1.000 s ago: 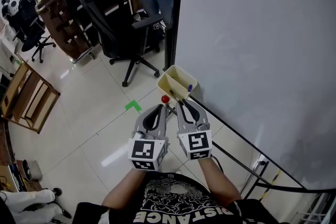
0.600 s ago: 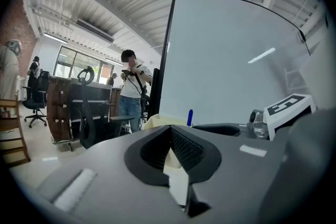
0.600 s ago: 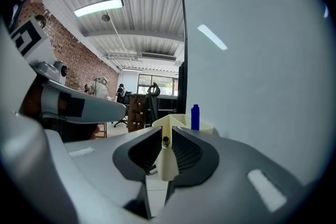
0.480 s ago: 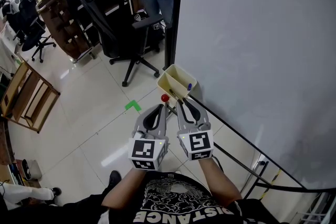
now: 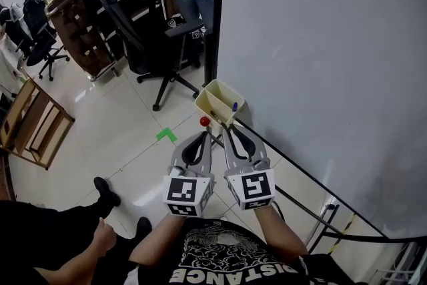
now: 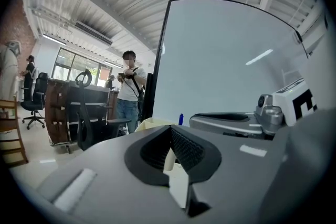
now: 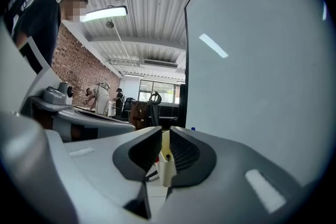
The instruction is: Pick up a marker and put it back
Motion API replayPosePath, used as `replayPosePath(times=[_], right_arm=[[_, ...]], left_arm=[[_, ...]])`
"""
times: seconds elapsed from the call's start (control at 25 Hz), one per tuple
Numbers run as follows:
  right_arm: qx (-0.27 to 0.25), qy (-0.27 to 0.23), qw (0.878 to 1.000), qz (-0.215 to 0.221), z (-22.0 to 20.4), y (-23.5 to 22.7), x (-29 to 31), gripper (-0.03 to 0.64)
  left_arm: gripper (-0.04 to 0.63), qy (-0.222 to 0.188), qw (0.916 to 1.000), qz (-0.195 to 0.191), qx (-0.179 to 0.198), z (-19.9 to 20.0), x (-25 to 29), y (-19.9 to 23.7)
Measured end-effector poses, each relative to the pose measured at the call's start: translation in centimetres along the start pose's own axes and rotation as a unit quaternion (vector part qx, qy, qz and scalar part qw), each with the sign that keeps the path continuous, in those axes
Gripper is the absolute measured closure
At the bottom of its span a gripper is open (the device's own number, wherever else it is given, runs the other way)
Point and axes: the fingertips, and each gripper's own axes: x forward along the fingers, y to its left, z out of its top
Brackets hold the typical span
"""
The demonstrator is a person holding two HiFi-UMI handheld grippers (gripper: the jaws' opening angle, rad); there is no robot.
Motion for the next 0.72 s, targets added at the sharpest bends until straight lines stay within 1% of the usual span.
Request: replayPosePath(times=[0.16, 0.32, 0.52, 0.72], right_arm=[[-0.003, -0.018, 1.000, 0.002, 1.9, 0.3, -1.4, 0.583], [-0.004, -0.027, 1.000, 0.005, 2.9, 0.5, -2.8, 0.584], [-0.004, -0.032, 0.999, 0.009, 3.2, 0.7, -4.4, 0.584], [-0.001, -0.034, 0.999, 0.014, 3.4, 1.0, -6.1, 0.596]], left_arm=[[0.591, -0.008, 1.0000, -0.002, 0.001, 0.8, -0.5, -1.0], [0.591, -0.015, 0.9999, -0.002, 0.001, 1.2, -1.0, -2.0], [0.591, -0.026, 0.9997, -0.003, 0.003, 1.4, -1.9, -3.2], [0.591, -0.028, 0.9996, 0.003, 0.003, 1.7, -2.9, -4.6]])
